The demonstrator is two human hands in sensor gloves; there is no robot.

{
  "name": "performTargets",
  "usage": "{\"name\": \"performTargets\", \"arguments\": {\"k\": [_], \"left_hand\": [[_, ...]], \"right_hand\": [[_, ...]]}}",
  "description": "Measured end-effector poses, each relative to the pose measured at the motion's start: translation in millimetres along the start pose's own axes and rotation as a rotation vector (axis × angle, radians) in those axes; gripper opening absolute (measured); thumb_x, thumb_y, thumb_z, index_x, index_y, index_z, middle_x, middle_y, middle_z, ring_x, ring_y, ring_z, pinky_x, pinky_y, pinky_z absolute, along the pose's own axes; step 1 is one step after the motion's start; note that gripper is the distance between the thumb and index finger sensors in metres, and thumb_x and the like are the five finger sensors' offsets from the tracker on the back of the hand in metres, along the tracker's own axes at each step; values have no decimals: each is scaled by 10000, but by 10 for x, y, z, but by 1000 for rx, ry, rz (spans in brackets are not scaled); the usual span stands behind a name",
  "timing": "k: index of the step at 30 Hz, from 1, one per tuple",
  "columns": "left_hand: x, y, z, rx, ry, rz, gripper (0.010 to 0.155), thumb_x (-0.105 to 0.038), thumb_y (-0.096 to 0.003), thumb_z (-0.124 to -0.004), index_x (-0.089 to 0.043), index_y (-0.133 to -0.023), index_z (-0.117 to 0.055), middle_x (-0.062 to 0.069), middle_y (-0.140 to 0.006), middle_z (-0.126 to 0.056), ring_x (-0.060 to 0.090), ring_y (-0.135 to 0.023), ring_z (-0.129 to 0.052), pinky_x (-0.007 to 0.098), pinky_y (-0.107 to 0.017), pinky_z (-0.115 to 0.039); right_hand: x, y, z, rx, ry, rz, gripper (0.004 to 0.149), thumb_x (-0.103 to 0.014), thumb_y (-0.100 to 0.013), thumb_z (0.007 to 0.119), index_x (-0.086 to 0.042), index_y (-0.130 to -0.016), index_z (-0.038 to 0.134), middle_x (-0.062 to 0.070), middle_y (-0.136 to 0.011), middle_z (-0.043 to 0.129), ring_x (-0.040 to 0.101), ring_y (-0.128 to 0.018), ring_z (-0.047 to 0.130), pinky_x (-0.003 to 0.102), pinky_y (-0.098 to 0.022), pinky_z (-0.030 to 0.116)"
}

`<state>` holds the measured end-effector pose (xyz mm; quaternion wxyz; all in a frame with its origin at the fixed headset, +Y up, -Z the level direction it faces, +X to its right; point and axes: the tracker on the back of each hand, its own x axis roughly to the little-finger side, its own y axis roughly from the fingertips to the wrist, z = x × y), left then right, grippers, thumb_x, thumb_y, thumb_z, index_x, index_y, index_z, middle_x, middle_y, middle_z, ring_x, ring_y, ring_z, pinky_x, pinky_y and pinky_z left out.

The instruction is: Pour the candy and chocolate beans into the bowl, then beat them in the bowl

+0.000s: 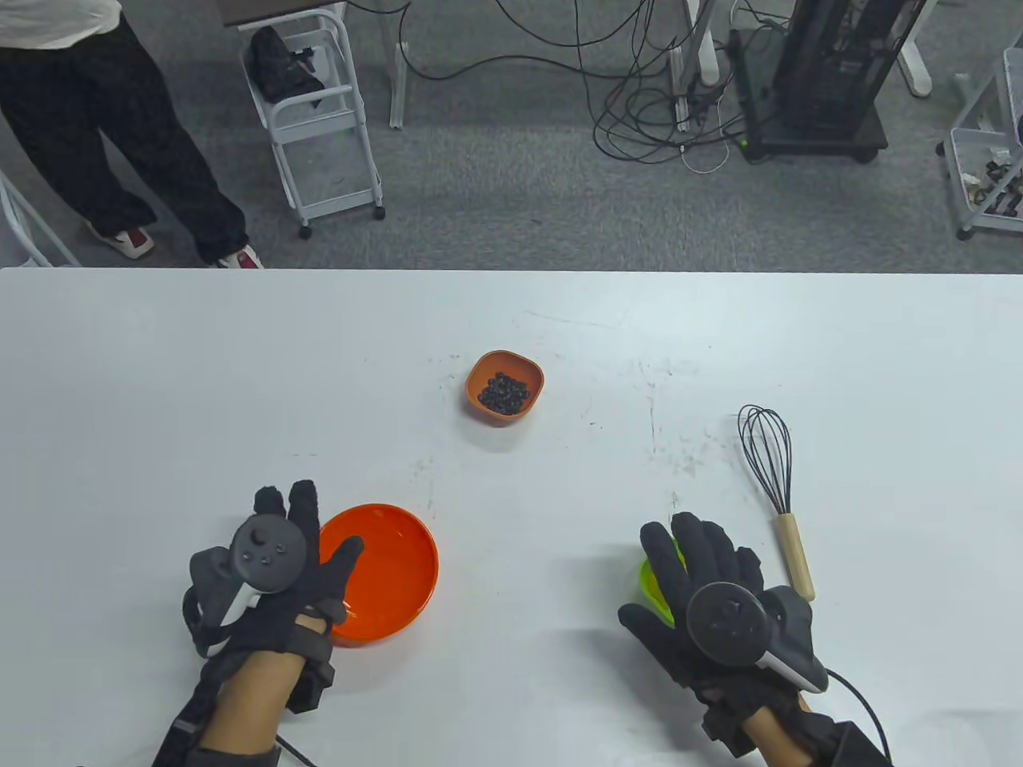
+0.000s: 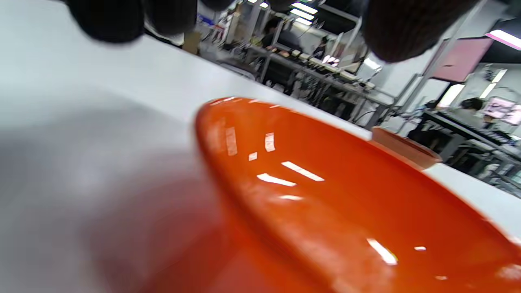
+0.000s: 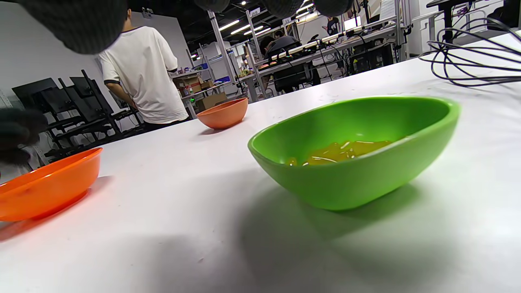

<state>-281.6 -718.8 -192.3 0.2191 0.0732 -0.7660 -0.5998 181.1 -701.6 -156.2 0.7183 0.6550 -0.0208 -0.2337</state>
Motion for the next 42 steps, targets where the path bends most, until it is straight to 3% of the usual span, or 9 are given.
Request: {"name": "performTargets", "arguments": {"k": [3, 5, 12, 16, 23, 29, 35, 42], "left_hand": [[217, -77, -136, 83, 170, 25, 821, -647, -501, -717, -284, -1146, -362, 254, -1111, -585, 465, -809, -890, 571, -449, -857], [282, -107, -216, 126, 238, 69, 818, -615, -500, -750, -268, -1139, -376, 267, -1058, -643, 445, -726, -917, 541, -377, -871], [289, -190, -242, 106, 133, 131, 691, -553, -504, -769, -155, -1047, -615, 163, -754, -977, 308, -364, -1061, 419, -183, -913], [354, -247, -265, 128, 221, 133, 546, -486, -513, -748, -135, -930, -737, 104, -601, -1046, 258, -219, -1059, 392, -96, -907], [358, -259, -268, 118, 279, 136, 512, -466, -503, -749, -110, -870, -770, 89, -505, -1062, 210, -121, -1024, 396, -85, -913], [-38, -350, -190, 19, 294, 59, 504, -458, -496, -758, -94, -844, -781, 75, -459, -1062, 177, -79, -999, 375, -52, -906], [-655, -600, -258, 45, 304, 9, 505, -465, -497, -760, -98, -844, -782, 70, -444, -1061, 163, -61, -987, 368, -41, -900], [-1218, -877, -566, 130, 287, -7, 507, -465, -498, -760, -97, -846, -781, 74, -446, -1060, 165, -68, -988, 370, -48, -900]], "right_hand": [[2, 4, 10, -5, -14, -2, 912, -667, -485, 647, -207, -1158, 238, 260, -1170, 242, 594, -1028, 295, 817, -636, 356], [3, 6, 12, -10, -16, 1, 911, -668, -485, 646, -208, -1158, 238, 260, -1170, 242, 594, -1028, 294, 817, -636, 356], [18, 7, 21, -37, -71, 1, 909, -664, -487, 648, -204, -1158, 245, 264, -1166, 233, 603, -1022, 292, 814, -638, 362], [33, 8, 14, -33, -72, 6, 906, -664, -487, 649, -202, -1158, 251, 264, -1166, 238, 603, -1021, 292, 813, -637, 365], [44, -1, 31, -70, -79, 8, 907, -663, -488, 649, -201, -1158, 250, 267, -1165, 229, 605, -1019, 280, 810, -639, 366], [42, 12, 14, -63, -80, 4, 908, -663, -487, 649, -199, -1159, 251, 268, -1164, 226, 607, -1016, 270, 805, -643, 372], [57, 23, -10, -55, -87, 5, 908, -663, -488, 649, -197, -1159, 250, 270, -1163, 221, 608, -1015, 268, 804, -643, 377], [104, 33, -43, -41, -96, 21, 909, -663, -488, 649, -196, -1159, 251, 273, -1162, 218, 610, -1014, 267, 802, -644, 380]]}}
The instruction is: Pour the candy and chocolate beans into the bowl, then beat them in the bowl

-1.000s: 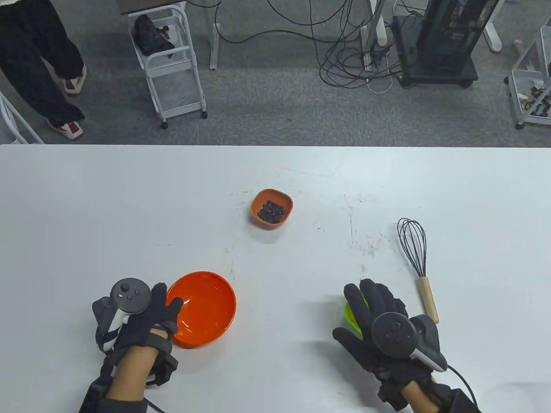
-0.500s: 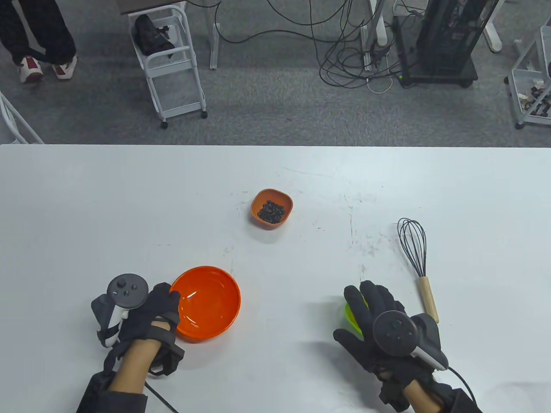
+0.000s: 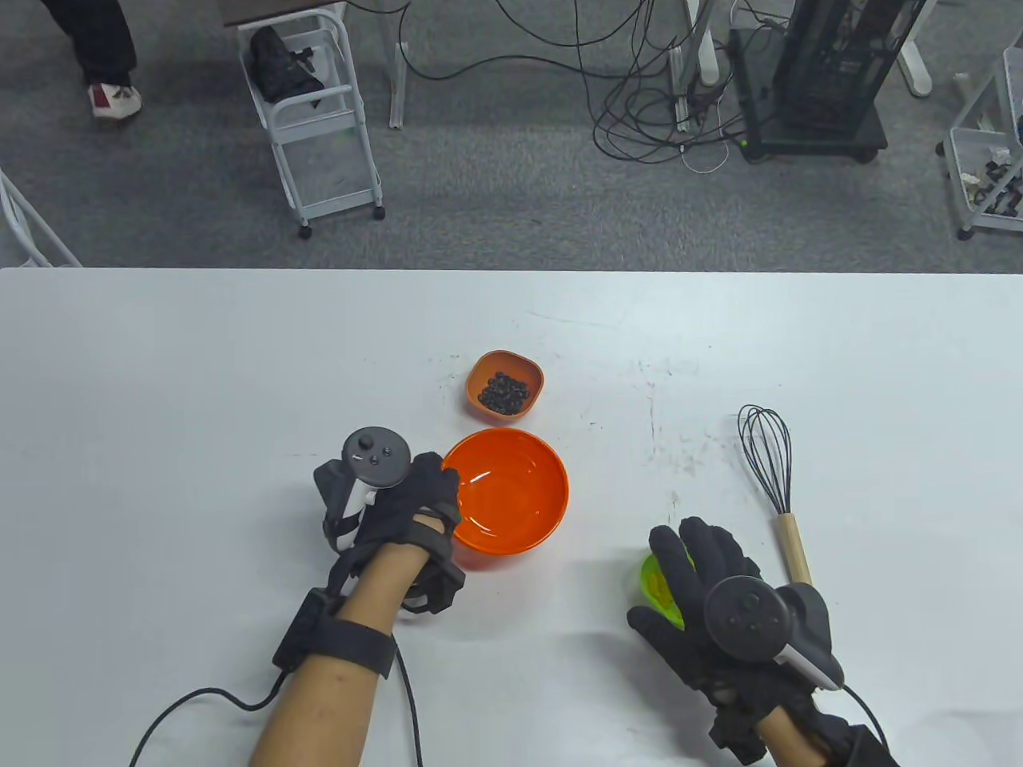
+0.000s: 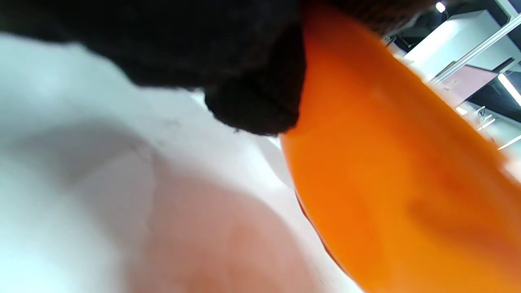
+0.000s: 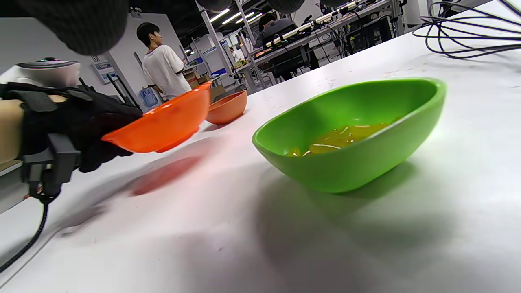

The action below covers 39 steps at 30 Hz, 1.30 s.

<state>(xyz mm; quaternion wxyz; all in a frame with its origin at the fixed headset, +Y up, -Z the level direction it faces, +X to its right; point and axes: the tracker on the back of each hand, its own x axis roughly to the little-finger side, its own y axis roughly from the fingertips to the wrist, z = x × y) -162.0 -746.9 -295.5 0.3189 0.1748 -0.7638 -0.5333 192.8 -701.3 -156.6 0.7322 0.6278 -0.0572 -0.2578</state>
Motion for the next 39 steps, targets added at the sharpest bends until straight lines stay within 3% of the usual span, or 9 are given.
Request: {"name": "performTargets", "arguments": {"k": [7, 21, 24, 27, 30, 32, 35, 37, 39], "left_hand": [[-122, -137, -257, 50, -15, 13, 508, -465, -499, -758, -96, -846, -780, 77, -448, -1058, 167, -75, -987, 371, -56, -899], [-77, -169, -303, 91, 7, 27, 542, -505, -511, -733, -118, -889, -761, 90, -496, -1055, 198, -129, -1003, 388, -101, -901], [-28, -135, -213, 59, 16, 54, 706, -646, -494, -700, -131, -975, -659, 145, -635, -1008, 267, -266, -1010, 429, -197, -892], [-10, -141, -58, 3, -40, 68, 775, -695, -487, -671, -169, -1044, -554, 175, -773, -938, 322, -383, -1005, 460, -258, -884], [-46, -246, 134, -23, -89, 84, 798, -698, -490, -675, -206, -1087, -479, 222, -915, -819, 371, -508, -990, 425, -227, -873], [-88, -373, 271, 15, -176, 138, 776, -700, -491, -686, -223, -1088, -544, 204, -882, -879, 285, -293, -1019, 290, -24, -853], [-161, -620, 406, 145, -231, 201, 781, -719, -500, -685, -244, -1102, -538, 152, -938, -870, 265, -336, -1012, 274, -52, -854], [-198, -754, 436, 124, -186, 201, 783, -716, -491, -712, -247, -1099, -556, 145, -912, -899, 277, -351, -1012, 288, -59, -854], [-233, -920, 427, 135, -139, 201, 772, -701, -482, -751, -237, -1081, -602, 142, -796, -964, 269, -313, -1023, 297, -42, -857]], "right_hand": [[8, 8, -2, 2, -5, -3, 910, -663, -488, 649, -196, -1159, 250, 273, -1161, 214, 609, -1015, 266, 800, -646, 382], [11, 14, 8, -7, -11, -3, 910, -663, -489, 648, -196, -1159, 248, 273, -1161, 214, 611, -1014, 265, 800, -646, 383], [15, 17, 2, -3, -15, -1, 910, -663, -489, 649, -196, -1159, 248, 273, -1161, 215, 610, -1014, 265, 801, -644, 384], [15, 18, 5, -5, -18, -3, 910, -663, -489, 648, -195, -1159, 249, 274, -1162, 218, 610, -1013, 266, 799, -645, 385], [11, 19, 15, -10, -15, -4, 911, -664, -489, 646, -196, -1158, 241, 274, -1161, 216, 611, -1013, 267, 799, -646, 386], [15, 17, 22, -14, -17, -1, 912, -664, -489, 646, -196, -1158, 240, 274, -1161, 215, 610, -1014, 267, 798, -646, 387], [32, 9, 21, -20, -16, 8, 912, -664, -490, 645, -194, -1159, 240, 275, -1162, 216, 610, -1014, 268, 799, -645, 386], [29, 0, 19, -16, -6, 19, 912, -663, -490, 647, -195, -1159, 239, 275, -1162, 211, 610, -1015, 265, 799, -646, 385], [15, -14, 27, -12, 22, 22, 913, -663, -489, 647, -195, -1159, 241, 274, -1162, 216, 609, -1016, 268, 798, -647, 387]]}}
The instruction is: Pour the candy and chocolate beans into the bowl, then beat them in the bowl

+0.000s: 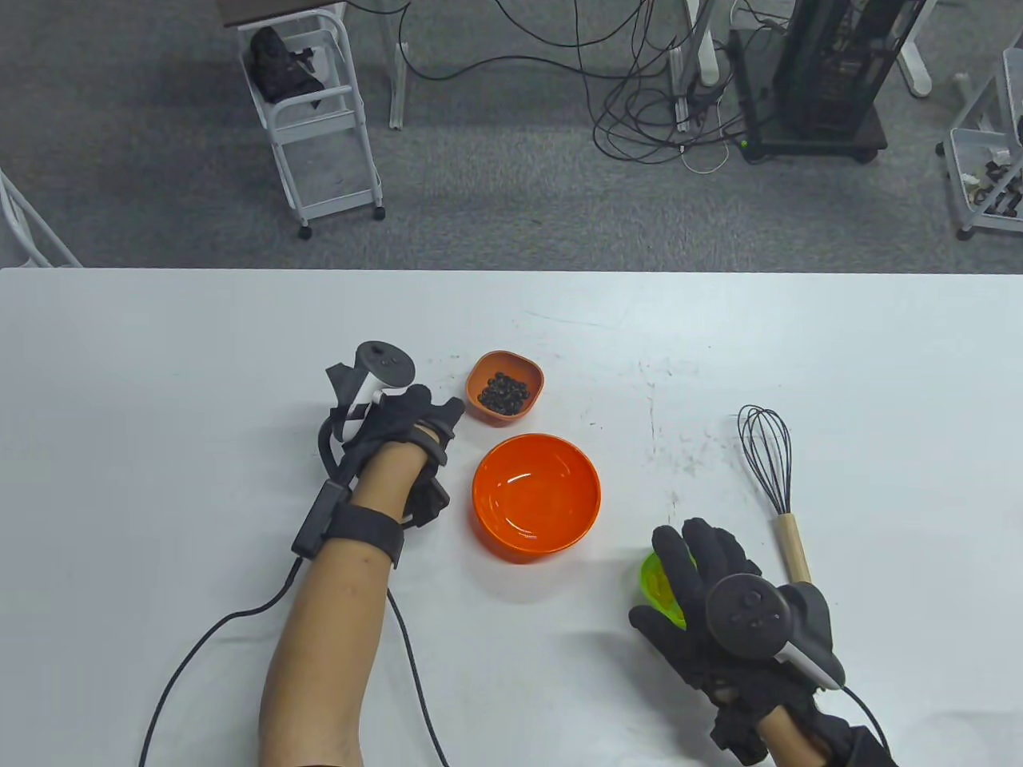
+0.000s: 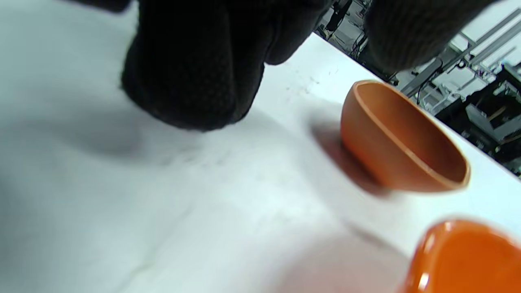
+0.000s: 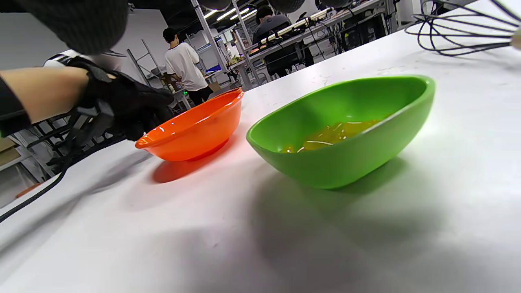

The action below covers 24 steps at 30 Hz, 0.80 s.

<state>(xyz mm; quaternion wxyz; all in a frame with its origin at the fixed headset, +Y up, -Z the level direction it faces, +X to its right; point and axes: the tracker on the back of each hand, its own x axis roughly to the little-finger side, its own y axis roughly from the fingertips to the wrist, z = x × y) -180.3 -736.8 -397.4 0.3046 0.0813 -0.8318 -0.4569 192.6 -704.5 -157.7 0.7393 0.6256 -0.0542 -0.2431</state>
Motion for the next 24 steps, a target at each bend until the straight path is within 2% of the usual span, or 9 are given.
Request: {"name": "performTargets", "arguments": {"k": [4, 8, 13, 16, 19, 21, 24], "left_hand": [[-103, -237, 6, 97, 89, -2, 752, -690, -486, -781, -207, -1049, -665, 137, -634, -1028, 215, -177, -1038, 287, 17, -873], [-194, -400, 0, 118, 59, -2, 758, -689, -482, -788, -193, -1040, -658, 125, -616, -1028, 211, -166, -1024, 288, 16, -866], [-316, -486, -47, 82, -21, -22, 687, -678, -485, -784, -225, -987, -660, 70, -582, -1029, 179, -142, -1005, 284, 16, -856], [-369, -513, -76, -23, 29, -49, 619, -624, -480, -837, -178, -901, -759, 34, -490, -1054, 164, -69, -989, 298, 55, -843], [-402, -545, -137, -11, 3, -52, 588, -604, -482, -847, -181, -885, -787, 11, -452, -1062, 150, -49, -976, 297, 56, -846], [-417, -551, -149, -49, 25, -53, 496, -523, -496, -849, -174, -848, -829, 5, -412, -1065, 161, -35, -970, 308, 60, -844], [-437, -560, -150, -82, 9, -64, 479, -495, -490, -861, -157, -829, -845, -7, -354, -1055, 161, -28, -966, 312, 63, -845]], "right_hand": [[-14, -6, 27, -30, 8, -3, 915, -665, -489, 645, -196, -1159, 234, 274, -1162, 207, 610, -1015, 265, 799, -647, 385], [-31, 8, 29, -34, 15, -9, 916, -665, -489, 645, -195, -1159, 233, 276, -1162, 208, 610, -1016, 263, 799, -648, 384], [-63, 28, 36, -37, 13, -19, 919, -666, -489, 644, -193, -1160, 230, 280, -1157, 178, 606, -1006, 192, 794, -651, 377], [-75, 42, 31, -7, 16, -19, 918, -664, -490, 644, -187, -1160, 234, 282, -1143, 102, 591, -990, 105, 787, -654, 362], [-83, 56, 20, 1, 9, -23, 919, -664, -491, 644, -186, -1160, 234, 282, -1142, 99, 590, -988, 100, 786, -655, 362], [-84, 59, 17, 1, 6, -24, 921, -664, -490, 645, -186, -1160, 233, 282, -1141, 98, 590, -989, 100, 786, -655, 362], [-78, 56, 17, -3, 4, -22, 919, -664, -490, 645, -187, -1159, 232, 281, -1141, 100, 590, -991, 105, 785, -655, 362]]}}
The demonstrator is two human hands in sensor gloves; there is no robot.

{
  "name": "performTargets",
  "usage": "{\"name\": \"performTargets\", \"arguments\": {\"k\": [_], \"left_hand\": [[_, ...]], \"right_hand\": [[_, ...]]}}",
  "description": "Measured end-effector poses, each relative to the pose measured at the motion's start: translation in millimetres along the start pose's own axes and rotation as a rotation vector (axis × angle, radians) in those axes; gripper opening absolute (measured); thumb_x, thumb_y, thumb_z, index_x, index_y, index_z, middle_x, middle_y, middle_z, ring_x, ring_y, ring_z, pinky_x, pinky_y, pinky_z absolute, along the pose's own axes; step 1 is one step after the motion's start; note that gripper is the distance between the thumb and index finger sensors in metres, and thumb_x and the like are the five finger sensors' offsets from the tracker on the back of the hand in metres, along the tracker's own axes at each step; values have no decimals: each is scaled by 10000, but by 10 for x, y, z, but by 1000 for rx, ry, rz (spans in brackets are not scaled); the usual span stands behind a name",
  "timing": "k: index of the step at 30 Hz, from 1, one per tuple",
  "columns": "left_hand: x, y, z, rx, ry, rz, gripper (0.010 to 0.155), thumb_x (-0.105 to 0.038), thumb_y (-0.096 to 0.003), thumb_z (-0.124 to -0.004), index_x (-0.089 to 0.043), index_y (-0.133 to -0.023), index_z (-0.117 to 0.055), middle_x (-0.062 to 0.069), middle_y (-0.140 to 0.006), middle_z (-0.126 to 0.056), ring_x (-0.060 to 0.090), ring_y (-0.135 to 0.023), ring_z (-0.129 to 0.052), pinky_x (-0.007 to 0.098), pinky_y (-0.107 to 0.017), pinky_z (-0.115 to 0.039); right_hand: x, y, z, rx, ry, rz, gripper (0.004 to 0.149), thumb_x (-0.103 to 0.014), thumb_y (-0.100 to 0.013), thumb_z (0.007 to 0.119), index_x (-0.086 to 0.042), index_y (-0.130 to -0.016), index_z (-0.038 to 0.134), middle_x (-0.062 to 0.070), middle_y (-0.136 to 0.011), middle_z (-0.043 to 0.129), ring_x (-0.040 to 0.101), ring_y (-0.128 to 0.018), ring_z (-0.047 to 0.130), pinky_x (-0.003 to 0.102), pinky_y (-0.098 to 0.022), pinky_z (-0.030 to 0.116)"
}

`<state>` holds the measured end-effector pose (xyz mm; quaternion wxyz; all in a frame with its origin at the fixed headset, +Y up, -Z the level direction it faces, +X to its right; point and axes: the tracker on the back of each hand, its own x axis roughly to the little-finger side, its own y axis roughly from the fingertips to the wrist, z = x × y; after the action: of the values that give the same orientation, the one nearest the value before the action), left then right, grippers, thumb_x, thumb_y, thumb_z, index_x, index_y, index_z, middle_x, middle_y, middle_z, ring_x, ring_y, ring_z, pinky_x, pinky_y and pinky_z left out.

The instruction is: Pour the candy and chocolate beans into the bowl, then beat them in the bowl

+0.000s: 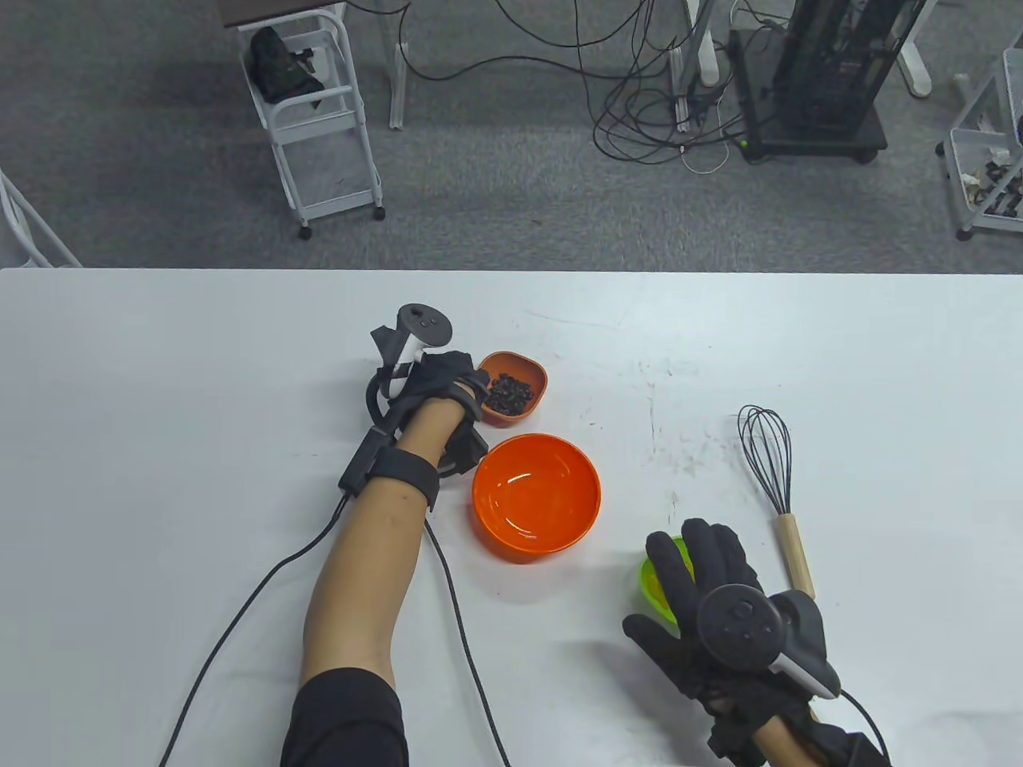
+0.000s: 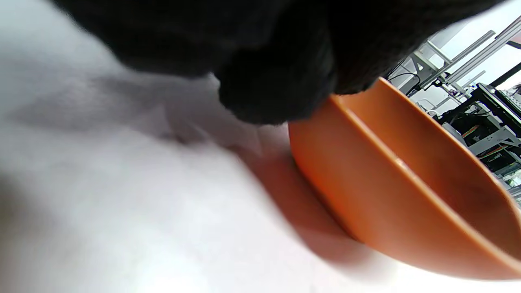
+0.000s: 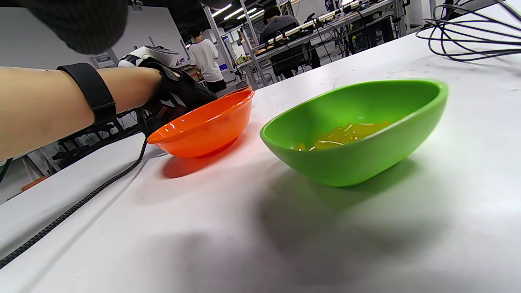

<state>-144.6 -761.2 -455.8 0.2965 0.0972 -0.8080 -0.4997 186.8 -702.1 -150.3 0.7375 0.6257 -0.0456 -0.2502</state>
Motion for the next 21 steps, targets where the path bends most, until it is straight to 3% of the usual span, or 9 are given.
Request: {"name": "performTargets", "arguments": {"k": [9, 15, 21], "left_hand": [[15, 127, 164, -68, 17, -44, 481, -454, -480, -864, -90, -792, -835, -7, -329, -1048, 159, -16, -959, 323, 58, -855], [-46, 568, 417, -97, -32, -102, 491, -460, -474, -869, -82, -784, -827, -5, -358, -1058, 169, -36, -983, 327, 46, -871], [-88, 1042, 409, -113, -88, -165, 494, -429, -457, -924, -97, -804, -807, 33, -415, -1059, 185, -87, -1014, 334, 4, -897]], "right_hand": [[7, 0, -13, -3, -4, 1, 920, -664, -491, 645, -186, -1159, 230, 281, -1142, 100, 592, -991, 110, 784, -656, 366], [3, 0, -8, -7, -5, -5, 920, -664, -490, 644, -187, -1159, 230, 282, -1141, 99, 592, -991, 110, 784, -656, 367], [10, 3, -17, -1, -12, -6, 919, -664, -490, 644, -188, -1159, 229, 282, -1140, 97, 592, -991, 113, 783, -656, 369]]}}
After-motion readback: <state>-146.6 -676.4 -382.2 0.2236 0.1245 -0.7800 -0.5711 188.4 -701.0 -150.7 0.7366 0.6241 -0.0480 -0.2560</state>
